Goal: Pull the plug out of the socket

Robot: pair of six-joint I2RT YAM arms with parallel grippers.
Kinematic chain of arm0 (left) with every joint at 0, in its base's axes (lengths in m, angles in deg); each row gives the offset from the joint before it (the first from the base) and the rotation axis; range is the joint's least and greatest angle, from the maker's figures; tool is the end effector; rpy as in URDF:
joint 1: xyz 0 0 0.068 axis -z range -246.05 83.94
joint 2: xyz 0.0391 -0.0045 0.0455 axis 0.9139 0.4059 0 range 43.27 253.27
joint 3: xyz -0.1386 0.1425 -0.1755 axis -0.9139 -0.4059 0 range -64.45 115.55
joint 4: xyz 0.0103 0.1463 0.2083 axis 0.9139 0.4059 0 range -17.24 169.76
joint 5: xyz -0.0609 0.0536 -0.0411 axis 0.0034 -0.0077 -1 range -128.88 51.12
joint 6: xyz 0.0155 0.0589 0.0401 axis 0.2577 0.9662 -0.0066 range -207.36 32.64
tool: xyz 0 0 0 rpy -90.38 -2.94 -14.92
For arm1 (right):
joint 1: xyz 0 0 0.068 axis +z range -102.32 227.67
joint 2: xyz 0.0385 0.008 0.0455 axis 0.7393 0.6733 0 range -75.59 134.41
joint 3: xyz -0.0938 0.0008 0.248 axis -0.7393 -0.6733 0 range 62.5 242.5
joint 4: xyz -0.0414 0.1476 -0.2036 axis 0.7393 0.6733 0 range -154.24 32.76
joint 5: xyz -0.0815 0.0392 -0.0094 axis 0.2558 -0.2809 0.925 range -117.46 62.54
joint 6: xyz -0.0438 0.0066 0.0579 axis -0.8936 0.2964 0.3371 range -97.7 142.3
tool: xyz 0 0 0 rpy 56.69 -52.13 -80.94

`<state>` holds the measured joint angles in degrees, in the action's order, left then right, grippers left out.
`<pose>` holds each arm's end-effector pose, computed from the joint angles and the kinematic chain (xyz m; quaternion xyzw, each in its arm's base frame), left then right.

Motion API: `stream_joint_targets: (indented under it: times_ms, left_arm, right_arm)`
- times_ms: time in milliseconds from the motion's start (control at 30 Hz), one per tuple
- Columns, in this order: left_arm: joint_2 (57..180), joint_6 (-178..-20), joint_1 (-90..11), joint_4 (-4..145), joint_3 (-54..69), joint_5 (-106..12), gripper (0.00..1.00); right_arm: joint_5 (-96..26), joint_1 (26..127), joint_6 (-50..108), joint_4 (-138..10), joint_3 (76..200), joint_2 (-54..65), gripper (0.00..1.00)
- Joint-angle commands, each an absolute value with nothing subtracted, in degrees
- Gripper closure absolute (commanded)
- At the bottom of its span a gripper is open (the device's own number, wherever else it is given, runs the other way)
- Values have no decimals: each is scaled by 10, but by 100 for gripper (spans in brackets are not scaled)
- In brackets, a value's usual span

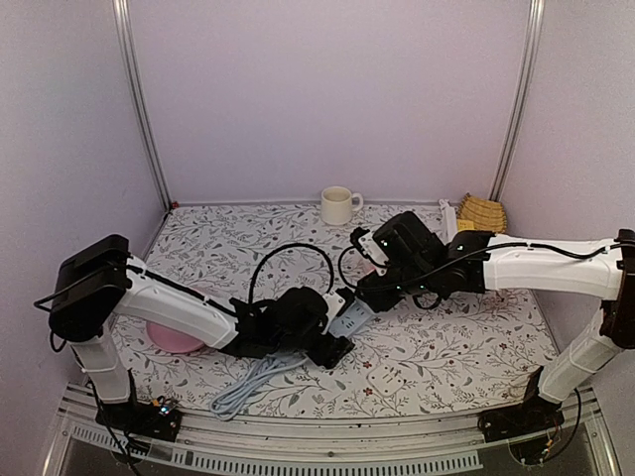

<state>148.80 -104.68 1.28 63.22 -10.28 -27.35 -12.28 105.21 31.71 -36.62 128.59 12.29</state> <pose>0.1589 -0.3491 0.1229 0.3468 0.8405 -0.2056 0.3620 0.1959 0.2783 0.2362 -0.3372 0.8676 0.0864 0.3551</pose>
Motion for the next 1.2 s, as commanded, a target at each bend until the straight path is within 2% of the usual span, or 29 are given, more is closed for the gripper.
stream_joint_targets:
  times_ms: [0, 133, 333, 400, 600, 700, 767, 800, 1167]
  left_arm:
    - [1443, -1039, 12, 575, -145, -271, 22]
    - [1413, -1031, 12, 539, -171, -292, 25]
    - [1412, -1023, 15, 539, -174, -289, 22]
    - [1413, -1023, 15, 536, -176, -289, 25]
    - [1426, -1022, 15, 541, -170, -290, 49]
    - [1437, -1024, 15, 551, -164, -289, 73]
    - [1446, -1026, 15, 562, -158, -288, 96]
    - [1451, -1028, 14, 567, -154, -290, 100]
    - [1494, -1031, 15, 621, -131, -290, 100]
  right_arm:
    - [-150, 1058, 331, -421, 1278, 91, 66]
    - [-152, 1058, 332, -419, 1277, 97, 66]
    - [-154, 1058, 338, -414, 1280, 103, 66]
    - [-151, 1058, 339, -414, 1280, 101, 66]
    - [-155, 1058, 343, -409, 1278, 95, 66]
    - [-156, 1058, 344, -407, 1281, 95, 66]
    - [-146, 1065, 344, -400, 1290, 101, 66]
    - [-134, 1071, 345, -393, 1298, 107, 67]
    - [-131, 1072, 334, -382, 1344, 98, 68]
